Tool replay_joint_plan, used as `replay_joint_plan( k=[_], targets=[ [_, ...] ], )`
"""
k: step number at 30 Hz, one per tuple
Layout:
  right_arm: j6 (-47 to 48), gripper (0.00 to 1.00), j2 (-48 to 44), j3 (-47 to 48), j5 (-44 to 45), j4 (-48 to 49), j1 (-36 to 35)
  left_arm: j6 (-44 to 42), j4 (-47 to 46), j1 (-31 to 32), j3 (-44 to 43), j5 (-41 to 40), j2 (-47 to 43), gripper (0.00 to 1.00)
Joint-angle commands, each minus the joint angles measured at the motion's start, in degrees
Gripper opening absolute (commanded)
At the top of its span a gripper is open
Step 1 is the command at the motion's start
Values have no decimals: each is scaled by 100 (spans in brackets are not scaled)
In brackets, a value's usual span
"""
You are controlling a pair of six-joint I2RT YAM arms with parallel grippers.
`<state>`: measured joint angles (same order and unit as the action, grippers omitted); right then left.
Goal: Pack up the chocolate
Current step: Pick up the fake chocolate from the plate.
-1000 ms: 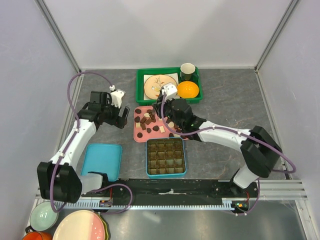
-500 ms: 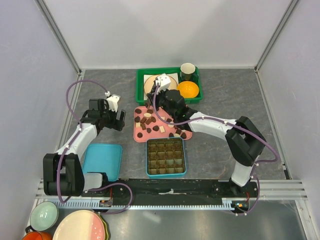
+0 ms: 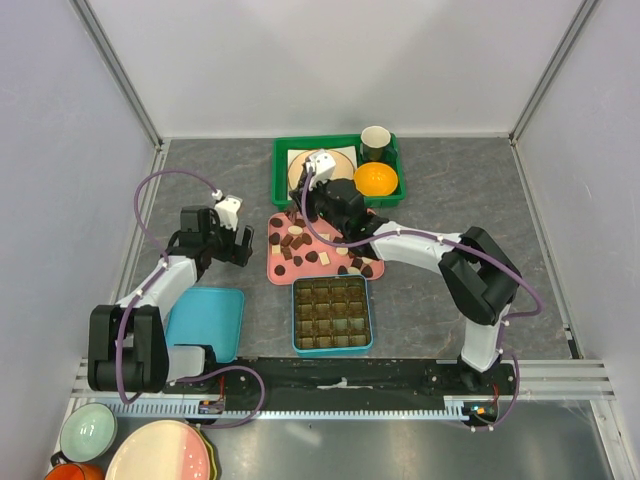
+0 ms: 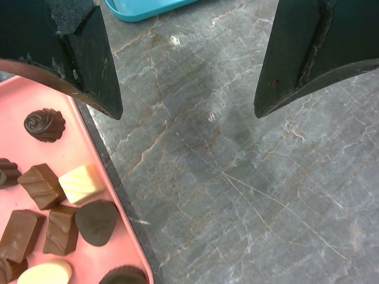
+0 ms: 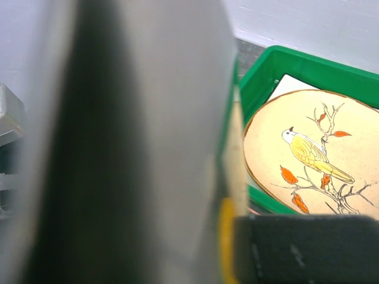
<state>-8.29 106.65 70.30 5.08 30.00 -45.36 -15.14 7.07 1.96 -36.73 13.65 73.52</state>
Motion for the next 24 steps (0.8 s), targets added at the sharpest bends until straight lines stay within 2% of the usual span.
replay_joint_plan(
  k=[1, 8, 24],
  targets=[
    [-23, 27, 101, 335, -157, 322, 19, 2, -478, -29, 61, 68, -92, 99],
    [-23, 39, 181, 291, -157, 314, 36, -33, -531, -29, 113, 76, -162, 99],
    [161, 44, 286, 238, -122, 235, 80, -51, -479, -20, 131, 41, -311, 99]
  ],
)
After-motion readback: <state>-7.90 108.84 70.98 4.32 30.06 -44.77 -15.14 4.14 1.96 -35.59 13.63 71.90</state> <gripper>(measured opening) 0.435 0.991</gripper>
